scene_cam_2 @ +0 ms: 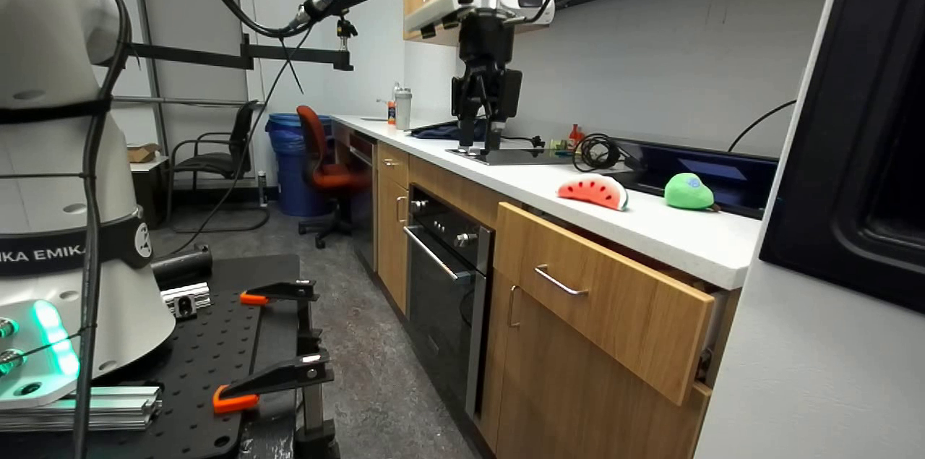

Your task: Open the top drawer, Pick up the watermelon plush toy from the countertop and put it in the basket. Pick up the banana plush toy from the basket in the drawer and put it on the countertop. Close the top drawer.

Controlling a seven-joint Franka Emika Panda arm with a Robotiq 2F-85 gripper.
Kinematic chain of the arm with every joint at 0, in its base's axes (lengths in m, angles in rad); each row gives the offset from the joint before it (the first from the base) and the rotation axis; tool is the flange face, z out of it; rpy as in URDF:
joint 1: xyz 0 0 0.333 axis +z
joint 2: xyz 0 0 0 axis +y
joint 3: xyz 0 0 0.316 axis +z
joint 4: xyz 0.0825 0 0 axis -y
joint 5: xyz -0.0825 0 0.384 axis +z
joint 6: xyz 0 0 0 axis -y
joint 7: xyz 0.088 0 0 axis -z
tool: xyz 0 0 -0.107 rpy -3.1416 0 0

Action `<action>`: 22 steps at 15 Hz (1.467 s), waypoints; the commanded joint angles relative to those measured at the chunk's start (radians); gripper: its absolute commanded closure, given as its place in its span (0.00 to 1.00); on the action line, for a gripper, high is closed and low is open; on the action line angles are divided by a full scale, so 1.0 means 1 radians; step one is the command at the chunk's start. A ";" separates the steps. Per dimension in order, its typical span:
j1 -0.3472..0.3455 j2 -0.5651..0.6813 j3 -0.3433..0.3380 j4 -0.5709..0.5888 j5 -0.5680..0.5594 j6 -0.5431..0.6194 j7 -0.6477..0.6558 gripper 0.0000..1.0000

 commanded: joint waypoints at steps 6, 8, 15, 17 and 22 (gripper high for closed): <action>-0.002 0.171 -0.019 0.102 -0.016 0.083 0.009 0.95; -0.004 0.195 -0.026 0.112 -0.015 0.117 0.010 1.00; -0.009 0.284 -0.053 0.141 -0.024 0.268 0.015 1.00; -0.007 0.313 -0.058 0.150 -0.026 0.289 0.014 1.00; -0.002 0.389 -0.066 0.196 -0.031 0.310 0.019 1.00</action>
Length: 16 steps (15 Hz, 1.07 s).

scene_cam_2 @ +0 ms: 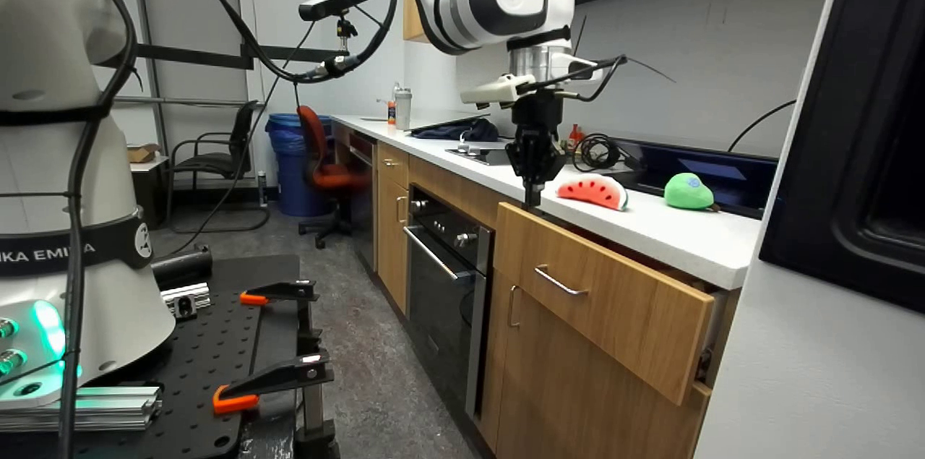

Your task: Open the top drawer, Pick up the watermelon plush toy from the countertop and put it in the basket. Pick up the banana plush toy from the basket in the drawer and put it on the countertop. Close the top drawer.

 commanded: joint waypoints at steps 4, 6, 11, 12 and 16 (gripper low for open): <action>0.007 0.101 -0.017 0.111 -0.020 0.020 0.023 1.00; 0.007 0.123 -0.020 0.145 -0.018 0.017 0.024 1.00; 0.005 0.181 -0.030 0.221 -0.008 0.012 0.021 1.00; 0.005 0.194 -0.031 0.233 -0.006 0.012 0.021 1.00; 0.005 0.246 -0.036 0.279 -0.004 0.009 0.019 1.00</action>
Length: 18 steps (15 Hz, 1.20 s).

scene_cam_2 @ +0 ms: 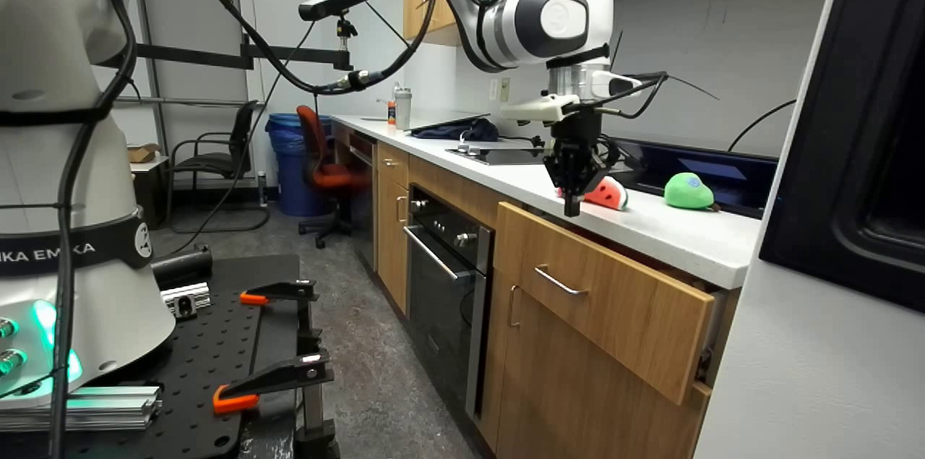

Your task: Open the top drawer, Pick up the watermelon plush toy from the countertop and put it in the basket. Pick up the banana plush toy from the basket in the drawer and put it on the countertop. Close the top drawer.

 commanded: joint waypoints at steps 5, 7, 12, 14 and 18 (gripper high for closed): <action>0.004 0.109 -0.013 0.105 -0.001 0.003 0.015 1.00; 0.003 0.126 -0.015 0.123 0.000 0.000 0.015 1.00; 0.001 0.160 -0.022 0.160 0.002 -0.011 0.011 1.00; -0.001 0.169 -0.021 0.168 0.006 -0.021 0.006 1.00; -0.002 0.168 -0.019 0.160 0.008 -0.035 0.001 1.00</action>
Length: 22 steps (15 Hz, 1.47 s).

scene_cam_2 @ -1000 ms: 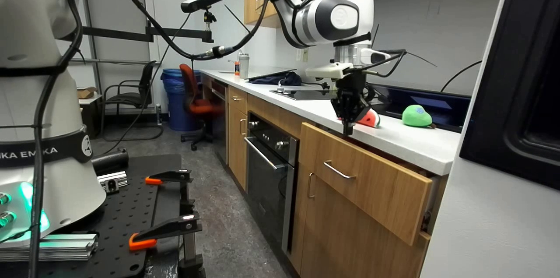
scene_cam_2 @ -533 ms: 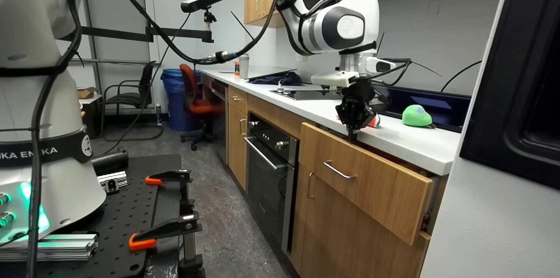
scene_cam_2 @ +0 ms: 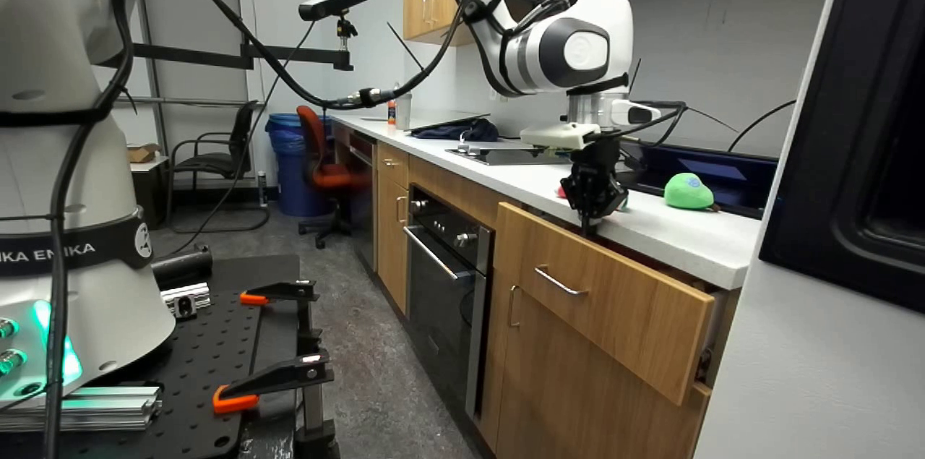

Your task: Open the top drawer, Pick up the watermelon plush toy from the countertop and put it in the basket. Pick up the banana plush toy from the basket in the drawer and put it on the countertop. Close the top drawer.

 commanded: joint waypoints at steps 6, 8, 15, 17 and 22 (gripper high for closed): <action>-0.006 0.003 0.006 -0.019 0.011 -0.073 -0.013 1.00; -0.006 0.005 0.005 -0.032 0.010 -0.096 -0.011 1.00; -0.002 -0.049 -0.001 -0.087 0.008 -0.148 0.011 1.00; -0.002 -0.073 -0.001 -0.110 0.012 -0.160 0.016 1.00; 0.000 -0.155 -0.003 -0.197 0.012 -0.204 0.038 1.00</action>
